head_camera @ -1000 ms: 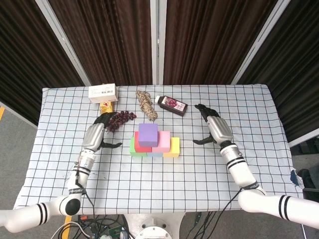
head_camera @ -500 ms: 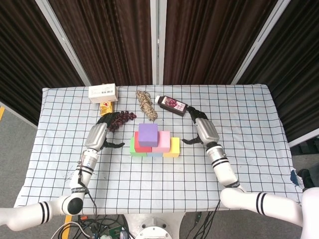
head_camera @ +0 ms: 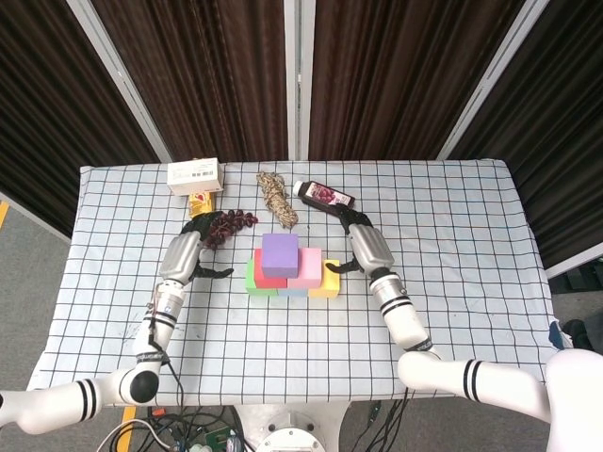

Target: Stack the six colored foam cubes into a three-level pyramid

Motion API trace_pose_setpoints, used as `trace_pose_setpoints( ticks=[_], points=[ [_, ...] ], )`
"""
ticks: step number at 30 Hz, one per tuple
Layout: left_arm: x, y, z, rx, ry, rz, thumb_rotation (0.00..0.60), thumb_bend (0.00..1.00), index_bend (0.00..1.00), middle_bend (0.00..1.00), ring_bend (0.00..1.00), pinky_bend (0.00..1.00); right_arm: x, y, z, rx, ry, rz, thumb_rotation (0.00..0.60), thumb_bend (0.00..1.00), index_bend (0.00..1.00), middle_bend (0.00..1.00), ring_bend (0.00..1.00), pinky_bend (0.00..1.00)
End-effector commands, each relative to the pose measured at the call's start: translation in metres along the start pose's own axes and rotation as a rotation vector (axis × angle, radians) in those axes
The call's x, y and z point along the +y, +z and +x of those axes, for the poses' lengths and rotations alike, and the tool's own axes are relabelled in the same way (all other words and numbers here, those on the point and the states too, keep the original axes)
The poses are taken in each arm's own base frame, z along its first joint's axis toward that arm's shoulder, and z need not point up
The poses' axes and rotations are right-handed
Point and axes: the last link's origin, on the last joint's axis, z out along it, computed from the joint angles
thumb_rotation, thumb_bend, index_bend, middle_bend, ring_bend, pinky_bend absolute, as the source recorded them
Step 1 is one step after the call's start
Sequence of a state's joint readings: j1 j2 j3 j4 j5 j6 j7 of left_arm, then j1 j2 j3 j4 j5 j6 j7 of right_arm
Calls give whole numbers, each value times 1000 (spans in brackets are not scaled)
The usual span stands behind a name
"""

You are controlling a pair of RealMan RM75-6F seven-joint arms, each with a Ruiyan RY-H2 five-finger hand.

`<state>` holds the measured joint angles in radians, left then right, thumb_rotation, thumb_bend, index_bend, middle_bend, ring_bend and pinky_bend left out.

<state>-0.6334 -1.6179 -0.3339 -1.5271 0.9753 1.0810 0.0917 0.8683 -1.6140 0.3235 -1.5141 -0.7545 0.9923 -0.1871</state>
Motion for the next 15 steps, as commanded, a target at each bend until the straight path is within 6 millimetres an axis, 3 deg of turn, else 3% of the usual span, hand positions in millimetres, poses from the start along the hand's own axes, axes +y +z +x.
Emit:
trace_pose_setpoints(
  ticks=[1,15],
  points=[
    [2,3,1,2,-12,3,600,0,101,81,24,95,-3,2,-1,0,3,1,600,104,0,0,0,0],
    [5,2,-7,-21,-30,19,600,0,101,77,24,93,-7,8,-6,-5,11,1,600,112,0,0,0,0]
  ],
)
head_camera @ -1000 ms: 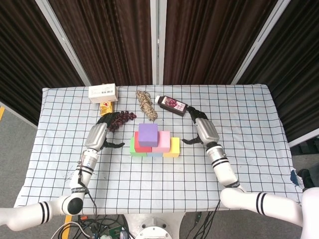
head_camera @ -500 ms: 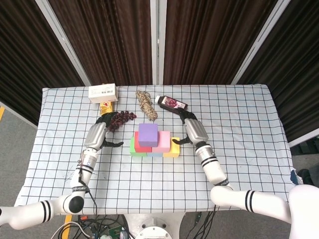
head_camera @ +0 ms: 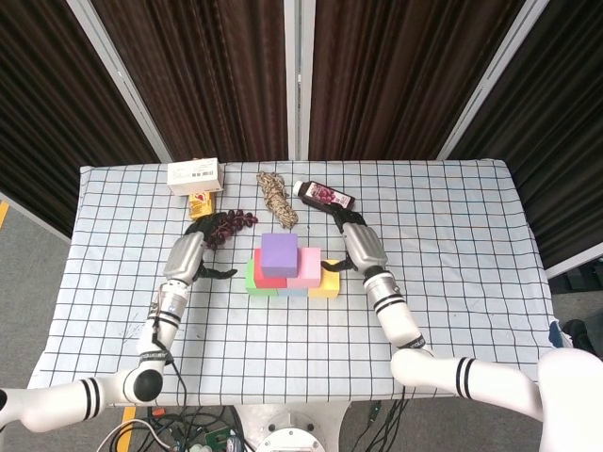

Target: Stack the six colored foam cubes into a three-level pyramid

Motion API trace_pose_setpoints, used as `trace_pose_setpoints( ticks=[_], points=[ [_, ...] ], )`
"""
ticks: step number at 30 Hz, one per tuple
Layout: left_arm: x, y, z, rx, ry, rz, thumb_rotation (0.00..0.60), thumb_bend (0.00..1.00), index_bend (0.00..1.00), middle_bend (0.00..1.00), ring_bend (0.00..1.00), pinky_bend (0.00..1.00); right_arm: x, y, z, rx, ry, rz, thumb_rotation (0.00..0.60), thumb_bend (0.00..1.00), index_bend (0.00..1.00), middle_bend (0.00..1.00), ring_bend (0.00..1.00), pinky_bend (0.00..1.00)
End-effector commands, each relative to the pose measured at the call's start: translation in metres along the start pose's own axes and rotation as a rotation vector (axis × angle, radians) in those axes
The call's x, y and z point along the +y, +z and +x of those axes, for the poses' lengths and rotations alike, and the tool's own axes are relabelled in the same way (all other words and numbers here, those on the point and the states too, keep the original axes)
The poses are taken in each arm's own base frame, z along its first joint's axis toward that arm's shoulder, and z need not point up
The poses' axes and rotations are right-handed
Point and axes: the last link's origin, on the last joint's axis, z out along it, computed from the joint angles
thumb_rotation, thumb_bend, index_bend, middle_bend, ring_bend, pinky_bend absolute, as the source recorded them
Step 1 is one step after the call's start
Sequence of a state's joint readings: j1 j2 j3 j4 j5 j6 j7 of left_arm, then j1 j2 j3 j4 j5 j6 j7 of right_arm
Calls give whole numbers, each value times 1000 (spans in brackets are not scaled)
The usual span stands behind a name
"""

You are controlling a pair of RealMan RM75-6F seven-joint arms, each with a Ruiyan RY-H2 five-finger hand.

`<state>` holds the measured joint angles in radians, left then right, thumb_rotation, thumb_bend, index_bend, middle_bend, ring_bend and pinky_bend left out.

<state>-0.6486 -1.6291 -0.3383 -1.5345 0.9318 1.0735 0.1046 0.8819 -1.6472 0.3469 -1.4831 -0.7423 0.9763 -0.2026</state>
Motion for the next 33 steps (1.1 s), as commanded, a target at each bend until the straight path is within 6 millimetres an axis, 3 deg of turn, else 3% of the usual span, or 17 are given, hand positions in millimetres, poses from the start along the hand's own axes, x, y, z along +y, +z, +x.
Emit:
trace_pose_setpoints(
  ticks=[1,13,33],
  points=[
    [1,1,-2,-3,-14,3,600,0,100,77,24,93,0,1,-1,-2,5,-1,600,113,0,0,0,0],
    [-1,2,-3,-14,-36,15,600,0,88,76,24,93,-6,1,-8,-13,29,20,600,113,0,0,0,0],
    [4,1,-3,-5,-33,8,600,0,88,69,24,93,-1,1,1,4,12,10,600,115,0,0,0,0]
  ],
)
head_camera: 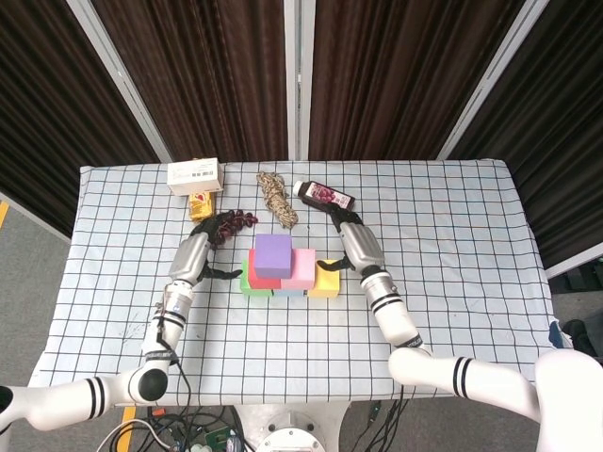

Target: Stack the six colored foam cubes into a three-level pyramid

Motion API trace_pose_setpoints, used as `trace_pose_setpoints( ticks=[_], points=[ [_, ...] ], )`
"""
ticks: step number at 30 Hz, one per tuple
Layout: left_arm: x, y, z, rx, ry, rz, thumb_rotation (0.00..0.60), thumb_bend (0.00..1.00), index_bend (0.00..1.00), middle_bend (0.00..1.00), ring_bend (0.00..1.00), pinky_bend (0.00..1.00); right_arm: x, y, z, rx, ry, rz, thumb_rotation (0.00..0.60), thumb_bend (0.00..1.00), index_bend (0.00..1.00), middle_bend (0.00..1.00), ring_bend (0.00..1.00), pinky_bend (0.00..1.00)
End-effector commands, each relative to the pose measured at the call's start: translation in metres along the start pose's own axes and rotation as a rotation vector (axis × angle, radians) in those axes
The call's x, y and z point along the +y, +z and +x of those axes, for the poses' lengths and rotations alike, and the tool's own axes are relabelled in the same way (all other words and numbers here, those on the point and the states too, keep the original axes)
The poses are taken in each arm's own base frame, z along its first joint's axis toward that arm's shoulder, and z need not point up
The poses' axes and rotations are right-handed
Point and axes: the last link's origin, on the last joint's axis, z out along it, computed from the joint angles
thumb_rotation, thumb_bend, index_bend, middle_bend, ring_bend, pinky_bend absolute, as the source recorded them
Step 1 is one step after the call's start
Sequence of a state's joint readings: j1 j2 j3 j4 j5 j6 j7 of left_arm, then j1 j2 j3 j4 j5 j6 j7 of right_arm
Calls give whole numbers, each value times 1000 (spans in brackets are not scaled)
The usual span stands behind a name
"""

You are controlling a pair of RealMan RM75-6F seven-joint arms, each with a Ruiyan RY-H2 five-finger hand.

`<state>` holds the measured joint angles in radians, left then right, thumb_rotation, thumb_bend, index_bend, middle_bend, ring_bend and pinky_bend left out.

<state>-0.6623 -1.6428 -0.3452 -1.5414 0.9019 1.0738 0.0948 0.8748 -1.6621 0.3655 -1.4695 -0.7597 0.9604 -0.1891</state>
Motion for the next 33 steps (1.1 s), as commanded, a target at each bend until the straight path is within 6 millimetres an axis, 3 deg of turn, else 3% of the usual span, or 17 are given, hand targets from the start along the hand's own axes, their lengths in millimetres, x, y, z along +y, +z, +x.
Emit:
trace_pose_setpoints(
  ticks=[1,8,16,24,33],
  points=[
    [-3,-2,5,11,12,3,600,0,89,67,24,93,3,-3,5,8,-15,-1,600,115,0,0,0,0],
    [-30,-9,26,71,43,65,600,0,89,62,24,92,30,-11,22,21,-63,-70,600,121,0,0,0,0],
    [-62,-20,50,154,112,82,600,0,89,51,24,92,57,-7,18,-2,-107,-149,600,136,0,0,0,0],
    [-98,-32,78,238,195,73,600,0,89,44,23,92,62,2,2,-34,-122,-171,600,141,0,0,0,0],
    [-110,-34,85,245,179,77,600,0,88,42,18,91,56,10,-13,-33,-131,-168,600,141,0,0,0,0]
  ],
)
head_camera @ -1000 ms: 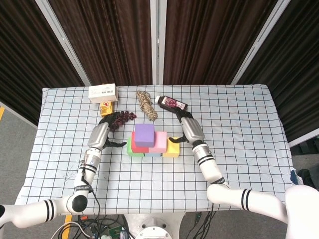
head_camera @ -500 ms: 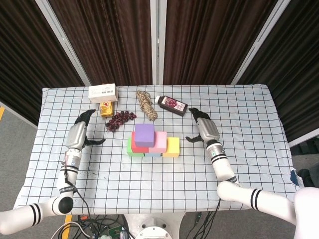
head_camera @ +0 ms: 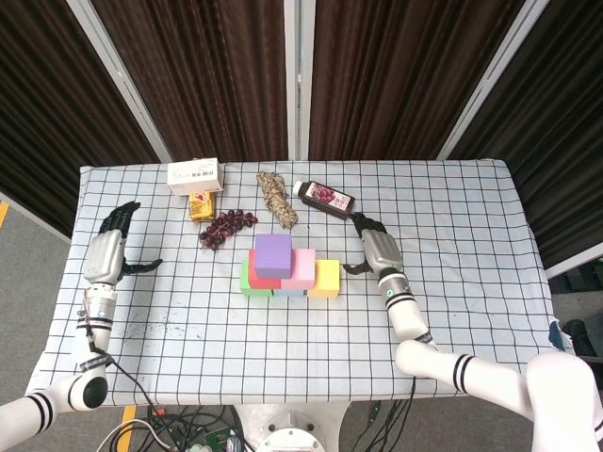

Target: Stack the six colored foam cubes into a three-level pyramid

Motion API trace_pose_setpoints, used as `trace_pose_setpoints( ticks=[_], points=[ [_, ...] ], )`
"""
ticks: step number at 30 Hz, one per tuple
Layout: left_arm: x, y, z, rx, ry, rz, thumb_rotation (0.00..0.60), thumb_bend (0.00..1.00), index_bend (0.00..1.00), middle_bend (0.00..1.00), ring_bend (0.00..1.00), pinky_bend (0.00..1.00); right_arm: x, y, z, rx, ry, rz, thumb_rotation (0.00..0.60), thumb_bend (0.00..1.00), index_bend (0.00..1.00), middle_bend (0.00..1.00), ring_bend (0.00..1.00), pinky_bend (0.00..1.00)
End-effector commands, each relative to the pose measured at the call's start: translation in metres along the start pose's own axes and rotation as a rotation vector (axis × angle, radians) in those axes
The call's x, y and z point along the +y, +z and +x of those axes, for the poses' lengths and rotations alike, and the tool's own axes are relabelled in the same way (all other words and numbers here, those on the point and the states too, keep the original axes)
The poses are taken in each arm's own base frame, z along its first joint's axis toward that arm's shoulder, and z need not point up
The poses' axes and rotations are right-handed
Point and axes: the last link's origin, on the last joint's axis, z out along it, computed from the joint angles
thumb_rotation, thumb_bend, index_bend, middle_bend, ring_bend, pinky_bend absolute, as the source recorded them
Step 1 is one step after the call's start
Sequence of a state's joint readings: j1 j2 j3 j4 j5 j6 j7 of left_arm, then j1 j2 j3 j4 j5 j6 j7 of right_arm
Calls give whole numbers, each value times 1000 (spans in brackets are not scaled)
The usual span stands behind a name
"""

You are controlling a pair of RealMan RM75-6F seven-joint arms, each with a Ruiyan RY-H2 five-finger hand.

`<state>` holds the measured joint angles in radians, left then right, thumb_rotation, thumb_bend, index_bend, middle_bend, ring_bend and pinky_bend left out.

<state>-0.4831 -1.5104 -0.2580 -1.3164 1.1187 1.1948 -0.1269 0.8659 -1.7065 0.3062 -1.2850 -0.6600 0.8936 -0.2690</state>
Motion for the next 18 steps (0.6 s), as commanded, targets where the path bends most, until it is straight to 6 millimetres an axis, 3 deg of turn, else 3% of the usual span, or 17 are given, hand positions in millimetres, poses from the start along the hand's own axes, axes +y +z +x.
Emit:
trace_pose_setpoints(
  ticks=[1,18],
  points=[
    [-3,0,0,-1,-4,-1,600,0,88,42,18,91,-3,2,-2,4,-5,1,600,141,0,0,0,0],
    [-13,1,2,3,-13,-2,600,0,89,42,18,90,-25,14,-19,-14,-19,22,600,146,0,0,0,0]
  ],
)
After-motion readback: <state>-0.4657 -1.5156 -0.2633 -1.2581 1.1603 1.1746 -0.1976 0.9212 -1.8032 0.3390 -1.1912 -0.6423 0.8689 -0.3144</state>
